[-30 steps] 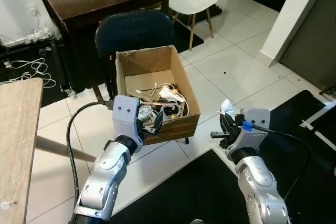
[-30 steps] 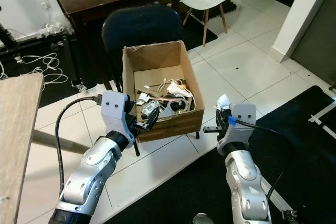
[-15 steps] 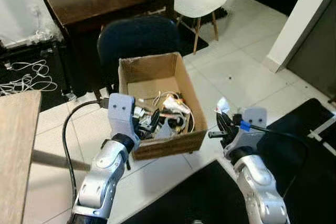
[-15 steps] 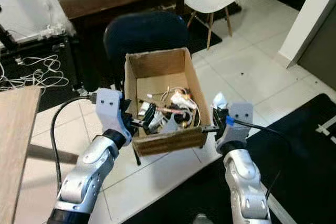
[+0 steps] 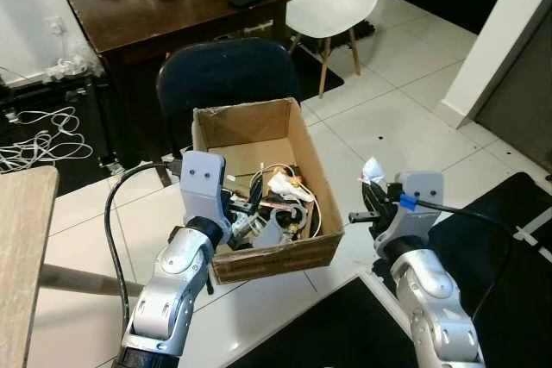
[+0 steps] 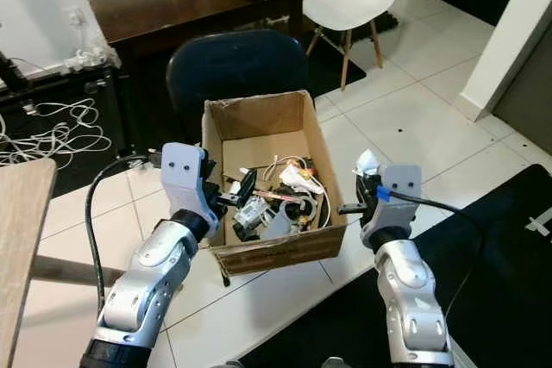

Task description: Picking trash to rubbish bin

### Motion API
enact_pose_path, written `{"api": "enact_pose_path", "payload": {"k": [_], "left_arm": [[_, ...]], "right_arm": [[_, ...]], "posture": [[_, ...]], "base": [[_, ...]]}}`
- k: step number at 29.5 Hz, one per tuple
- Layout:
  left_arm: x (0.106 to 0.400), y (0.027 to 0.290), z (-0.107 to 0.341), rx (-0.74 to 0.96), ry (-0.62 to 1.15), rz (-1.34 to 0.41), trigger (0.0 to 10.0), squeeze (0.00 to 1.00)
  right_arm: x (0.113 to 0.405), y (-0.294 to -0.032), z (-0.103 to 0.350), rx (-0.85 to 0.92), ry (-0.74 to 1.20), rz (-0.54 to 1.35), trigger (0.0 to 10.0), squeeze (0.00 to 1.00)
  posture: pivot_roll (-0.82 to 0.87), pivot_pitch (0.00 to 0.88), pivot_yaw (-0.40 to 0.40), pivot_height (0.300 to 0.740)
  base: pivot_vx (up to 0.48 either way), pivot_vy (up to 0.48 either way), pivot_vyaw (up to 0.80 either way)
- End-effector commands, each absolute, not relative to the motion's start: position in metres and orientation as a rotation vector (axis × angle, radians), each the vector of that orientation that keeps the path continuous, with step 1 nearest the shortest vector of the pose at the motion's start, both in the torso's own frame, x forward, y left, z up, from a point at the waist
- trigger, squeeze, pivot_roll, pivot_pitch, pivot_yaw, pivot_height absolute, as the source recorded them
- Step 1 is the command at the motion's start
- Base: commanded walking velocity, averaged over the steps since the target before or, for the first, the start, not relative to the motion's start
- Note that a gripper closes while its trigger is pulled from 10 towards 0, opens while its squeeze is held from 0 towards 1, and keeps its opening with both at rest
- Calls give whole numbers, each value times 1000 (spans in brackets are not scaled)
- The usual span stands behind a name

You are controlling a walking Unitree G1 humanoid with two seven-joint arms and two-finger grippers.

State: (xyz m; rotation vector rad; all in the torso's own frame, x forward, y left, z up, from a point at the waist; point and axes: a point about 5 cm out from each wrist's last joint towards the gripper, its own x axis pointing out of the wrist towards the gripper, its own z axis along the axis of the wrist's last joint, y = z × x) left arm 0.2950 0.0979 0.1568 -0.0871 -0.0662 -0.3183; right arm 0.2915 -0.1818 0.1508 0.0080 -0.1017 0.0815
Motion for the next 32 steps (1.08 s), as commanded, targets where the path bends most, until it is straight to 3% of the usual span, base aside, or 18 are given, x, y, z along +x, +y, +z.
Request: {"api": "enact_pose_path", "payload": {"k": [1, 5, 12, 16, 22, 24, 32], "left_arm": [[297, 100, 151, -68, -40, -288, 10000, 0], [305, 102, 159, -66, -69, -303, 10000, 0], [334, 98, 177, -20, -98, -385, 10000, 0], [338, 96, 178, -8, -99, -391, 10000, 0], [349, 100, 181, 50, -102, -365, 10000, 0], [352, 106, 180, 74, -100, -352, 10000, 0], [352, 117, 177, 111, -100, -339, 10000, 0]], "right_arm": [[294, -188, 149, 17, -103, 68, 10000, 0], [308, -196, 157, 47, -128, 97, 10000, 0], [352, -204, 150, 65, -8, 202, 10000, 0], [359, -203, 151, 68, -2, 220, 10000, 0], [377, -186, 161, 51, 4, 328, 10000, 0], [382, -169, 163, 18, 13, 445, 10000, 0], [376, -138, 155, -60, 80, 715, 10000, 0]], "posture": [[-19, 178, 61, 740], [-13, 203, 74, 740], [13, 260, 111, 740], [21, 268, 109, 740], [44, 290, 100, 740], [46, 298, 99, 740], [49, 313, 73, 740]], "base": [[0, 0, 0], [0, 0, 0], [0, 0, 0], [0, 0, 0], [0, 0, 0], [0, 0, 0], [0, 0, 0]]}}
